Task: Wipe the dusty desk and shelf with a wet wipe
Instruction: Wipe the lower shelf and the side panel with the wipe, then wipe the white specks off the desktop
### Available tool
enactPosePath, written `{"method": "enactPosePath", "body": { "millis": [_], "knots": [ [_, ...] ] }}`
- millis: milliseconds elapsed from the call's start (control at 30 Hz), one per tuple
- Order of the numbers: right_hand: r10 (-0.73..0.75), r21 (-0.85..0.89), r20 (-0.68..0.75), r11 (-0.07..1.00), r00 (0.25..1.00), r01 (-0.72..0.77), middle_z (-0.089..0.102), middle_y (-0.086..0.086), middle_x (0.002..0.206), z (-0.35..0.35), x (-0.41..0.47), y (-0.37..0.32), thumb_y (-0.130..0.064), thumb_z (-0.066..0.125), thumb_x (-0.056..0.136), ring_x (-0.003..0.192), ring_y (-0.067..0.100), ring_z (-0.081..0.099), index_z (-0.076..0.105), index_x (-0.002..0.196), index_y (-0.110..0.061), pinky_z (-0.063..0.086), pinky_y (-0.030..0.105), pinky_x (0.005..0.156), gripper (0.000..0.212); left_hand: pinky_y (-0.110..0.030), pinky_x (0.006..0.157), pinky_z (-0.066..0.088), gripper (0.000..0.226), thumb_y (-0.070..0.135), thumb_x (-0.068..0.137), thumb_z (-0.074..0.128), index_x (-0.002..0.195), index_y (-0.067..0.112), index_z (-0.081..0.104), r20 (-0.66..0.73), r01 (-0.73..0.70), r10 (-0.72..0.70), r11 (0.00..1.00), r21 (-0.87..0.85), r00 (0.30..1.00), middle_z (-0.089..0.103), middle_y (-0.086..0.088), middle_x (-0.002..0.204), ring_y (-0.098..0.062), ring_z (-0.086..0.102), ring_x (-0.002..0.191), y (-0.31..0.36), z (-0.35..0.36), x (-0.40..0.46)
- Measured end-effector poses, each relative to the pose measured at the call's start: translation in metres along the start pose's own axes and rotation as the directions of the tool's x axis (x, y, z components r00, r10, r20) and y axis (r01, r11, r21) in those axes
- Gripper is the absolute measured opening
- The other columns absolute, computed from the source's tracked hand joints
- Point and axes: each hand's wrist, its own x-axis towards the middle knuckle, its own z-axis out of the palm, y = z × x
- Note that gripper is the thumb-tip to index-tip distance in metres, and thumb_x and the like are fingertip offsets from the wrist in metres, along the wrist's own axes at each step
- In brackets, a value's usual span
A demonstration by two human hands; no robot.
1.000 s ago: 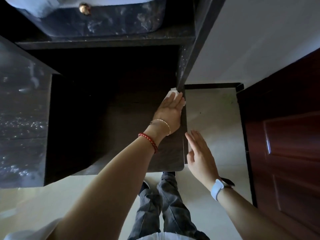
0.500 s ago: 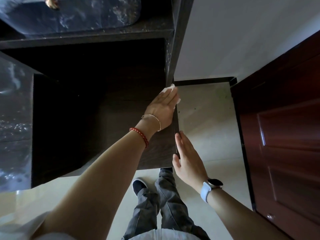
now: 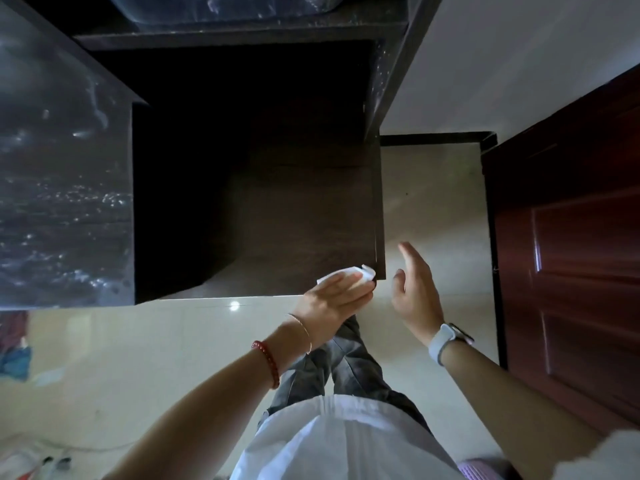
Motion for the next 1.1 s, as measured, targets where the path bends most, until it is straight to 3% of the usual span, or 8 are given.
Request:
{"method": "enactPosePath", "body": {
  "millis": [100,200,333,433,500,800,1000,1100],
  "knots": [
    [-0.062,0.004,0.045,0.998,0.997,0.061,0.040,0.016,0.142,0.002,-0.006,-0.017,0.003,0.043,0.089,0.133,0.027,0.035,0.039,0.134,-0.003,0.032,0.028,0.103,0.046,-0.026,0.115,0.007,0.052,0.003,0.073,0.034,0.114,0.016,0.062,-0.061,0.018,-0.022,0.997,-0.071,0.998,0.063,0.000,0.121,-0.018,0.041,0.120,0.003,-0.005,-0.016],
    [-0.080,0.037,0.056,0.996,0.995,0.078,0.037,0.016,0.144,0.002,-0.012,-0.037,0.002,0.045,0.088,0.133,0.027,0.033,0.040,0.134,-0.005,0.035,0.030,0.102,0.047,-0.011,0.106,0.019,0.042,-0.005,0.073,0.044,0.106,0.012,0.062,-0.225,0.179,-0.275,0.912,-0.369,0.935,0.070,-0.010,0.105,-0.019,0.055,0.105,0.008,-0.022,-0.031],
    [-0.213,0.097,0.006,0.973,0.977,0.211,0.042,0.012,0.138,0.000,-0.017,-0.068,-0.018,0.036,0.088,0.129,0.023,0.037,0.047,0.128,-0.003,0.032,0.030,0.107,0.044,-0.006,0.076,0.039,0.023,-0.005,0.085,0.052,0.100,0.003,0.068,-0.153,0.489,-0.825,0.461,-0.741,0.545,0.070,-0.013,0.096,-0.016,0.063,0.083,0.007,-0.062,-0.055],
    [-0.272,0.304,0.122,0.926,0.954,0.225,0.041,-0.002,0.132,-0.006,-0.022,-0.110,-0.030,0.030,0.091,0.128,0.012,0.037,0.044,0.131,-0.008,0.025,0.013,0.107,0.047,0.004,0.072,0.036,0.019,0.002,0.090,0.050,0.098,0.002,0.067,-0.105,0.456,-0.968,0.203,-0.867,0.230,0.064,-0.001,0.096,-0.004,0.056,0.081,0.000,-0.098,-0.074],
    [-0.293,0.404,0.231,0.896,0.928,0.183,0.048,-0.004,0.124,-0.011,-0.025,-0.143,-0.028,0.034,0.091,0.122,0.012,0.044,0.046,0.129,-0.011,0.031,0.018,0.104,0.044,0.003,0.072,0.036,0.018,0.002,0.090,0.049,0.096,0.002,0.066,-0.120,0.379,-0.982,0.168,-0.910,0.149,0.062,0.004,0.093,0.006,0.056,0.076,-0.001,-0.121,-0.084],
    [-0.433,0.479,0.325,0.842,0.841,0.248,0.055,-0.001,0.083,-0.009,-0.044,-0.272,-0.029,0.054,0.077,0.079,0.011,0.051,0.059,0.083,-0.015,0.038,0.012,0.067,0.016,-0.021,0.074,0.045,0.033,0.009,0.094,0.040,0.085,0.028,0.065,-0.090,0.104,-0.996,0.092,-0.990,0.027,0.066,0.010,0.087,-0.001,0.058,0.081,-0.025,-0.195,-0.153],
    [-0.310,0.515,0.193,0.840,0.931,0.173,0.049,-0.004,0.069,0.014,-0.052,-0.326,-0.010,0.056,0.087,0.058,-0.004,0.046,0.051,0.081,-0.007,0.035,0.010,0.053,0.008,-0.023,0.085,0.049,0.022,0.018,0.095,0.043,0.104,0.032,0.058,-0.037,0.060,-0.992,0.045,-0.997,0.118,0.065,0.000,0.110,-0.012,0.060,0.099,-0.057,-0.201,-0.221],
    [-0.253,0.393,-0.011,0.889,0.967,0.237,0.051,-0.001,0.078,0.023,-0.048,-0.355,-0.006,0.052,0.089,0.067,0.003,0.050,0.047,0.089,-0.009,0.038,0.009,0.052,0.006,-0.007,0.080,0.045,0.029,0.015,0.093,0.046,0.122,0.019,0.050,-0.044,0.135,-0.986,0.066,-0.989,0.162,0.058,-0.002,0.115,-0.003,0.057,0.092,-0.086,-0.205,-0.264]
  ]
}}
